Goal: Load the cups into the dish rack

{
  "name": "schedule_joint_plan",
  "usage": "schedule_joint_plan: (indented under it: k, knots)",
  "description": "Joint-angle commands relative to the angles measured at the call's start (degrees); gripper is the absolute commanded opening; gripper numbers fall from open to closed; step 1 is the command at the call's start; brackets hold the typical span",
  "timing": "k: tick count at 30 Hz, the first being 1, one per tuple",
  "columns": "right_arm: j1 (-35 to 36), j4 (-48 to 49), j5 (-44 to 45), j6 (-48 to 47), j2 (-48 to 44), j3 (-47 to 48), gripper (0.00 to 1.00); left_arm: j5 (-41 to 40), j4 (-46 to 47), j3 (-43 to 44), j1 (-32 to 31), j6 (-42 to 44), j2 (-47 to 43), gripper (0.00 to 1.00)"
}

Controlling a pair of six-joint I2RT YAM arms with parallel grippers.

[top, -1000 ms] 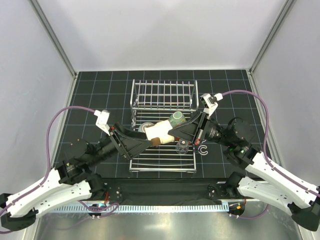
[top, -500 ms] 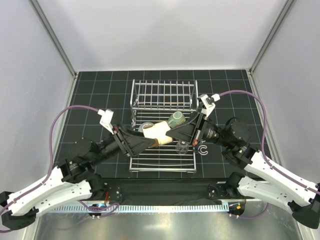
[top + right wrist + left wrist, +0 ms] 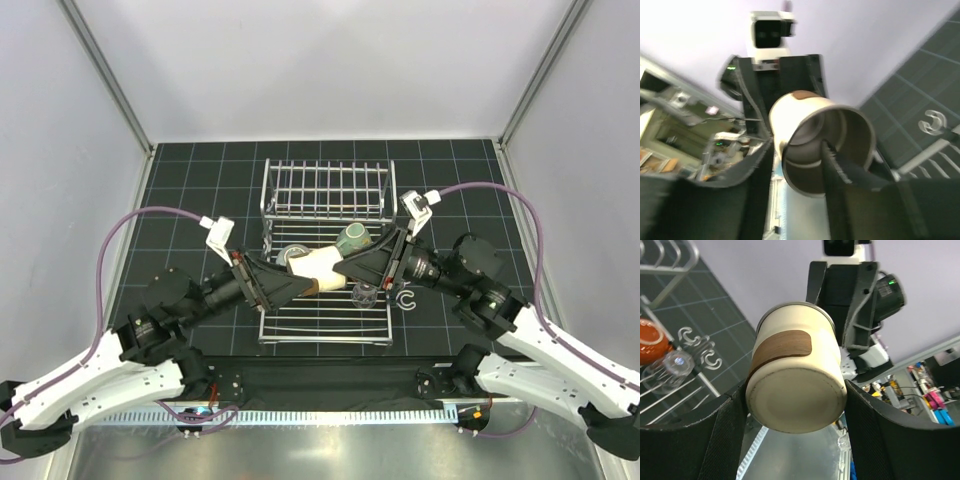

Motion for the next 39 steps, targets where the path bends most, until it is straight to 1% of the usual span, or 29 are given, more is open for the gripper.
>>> schedule_joint_plan:
  k: [1,3,4,5,6,7,8,10,11,13,14,16,17,19,20,24,29,34,39]
  knots:
    - [0.4,-20.3,9.4,-10.4,-3.4,6.8,0.47,-1.6,-8.0,5.0,-0.2,2.2,0.9,0.00]
    - [0.3,-26.1,12.4,-12.8,-5.3,8.5,0.53,-4.5,-12.3,6.8,-0.2,3.5,1.4,0.00]
    - [0.4,-29.2,14.2,-13.8,-5.9,9.4,0.54,-4.9,-16.1,8.6,-0.2,4.2,2.2,0.00]
    - [0.4,-35.6,18.6,-15.4,-6.3,11.2,0.54,-5.4,-18.4,9.7,-0.2,5.1,2.7,0.00]
    - [0.3,-38.8,20.7,-16.1,-7.1,12.0,0.55,-6.1,-20.4,10.8,-0.2,5.8,3.5,0.00]
    - [0.4,-45.0,22.4,-16.8,-7.3,13.8,0.55,-6.3,-22.4,13.1,-0.2,6.1,5.1,0.01]
    - [0.4,-48.2,28.2,-17.9,-7.5,14.7,0.55,-6.7,-26.4,14.2,-0.2,6.9,6.2,0.00]
    - [0.3,-54.8,32.0,-18.3,-8.4,16.5,0.55,-8.0,-29.5,16.6,-0.2,7.1,8.7,0.00]
    - [0.4,-56.4,34.5,-18.6,-9.0,16.9,0.55,-8.6,-31.4,17.0,-0.2,7.2,9.4,0.00]
    - [0.4,-58.4,35.8,-18.7,-11.0,17.2,0.55,-10.0,-33.5,18.8,-0.2,7.2,12.3,0.00]
    - [0.4,-58.4,36.1,-18.6,-11.9,17.2,0.55,-10.8,-36.9,19.9,-0.2,7.2,13.6,0.00]
    - [0.3,-57.8,36.0,-18.5,-13.8,17.0,0.55,-11.4,-39.8,21.7,-0.2,7.5,16.7,0.00]
    - [0.4,-57.9,36.0,-18.5,-14.2,17.1,0.55,-11.3,-40.9,23.4,-0.3,7.8,19.8,0.00]
    - [0.3,-58.5,36.4,-18.6,-14.8,17.2,0.55,-11.1,-43.6,25.0,-0.9,8.7,22.4,0.00]
    - [0.4,-58.9,36.5,-18.6,-14.6,17.4,0.55,-11.1,-43.9,25.9,-1.3,9.0,24.7,0.00]
    - [0.4,-58.1,35.8,-18.6,-14.8,16.8,0.55,-11.6,-44.1,26.2,-3.5,9.0,27.7,0.00]
    - [0.3,-56.5,34.0,-18.2,-15.2,15.0,0.55,-12.7,-46.4,26.9,-4.8,9.8,32.3,0.00]
    - [0.3,-56.3,33.8,-18.2,-15.6,13.9,0.55,-14.4,-50.6,28.8,-5.7,12.0,38.3,0.00]
    - [0.4,-55.9,33.4,-17.4,-16.5,12.1,0.55,-15.3,-50.9,29.4,-6.7,13.5,42.6,0.00]
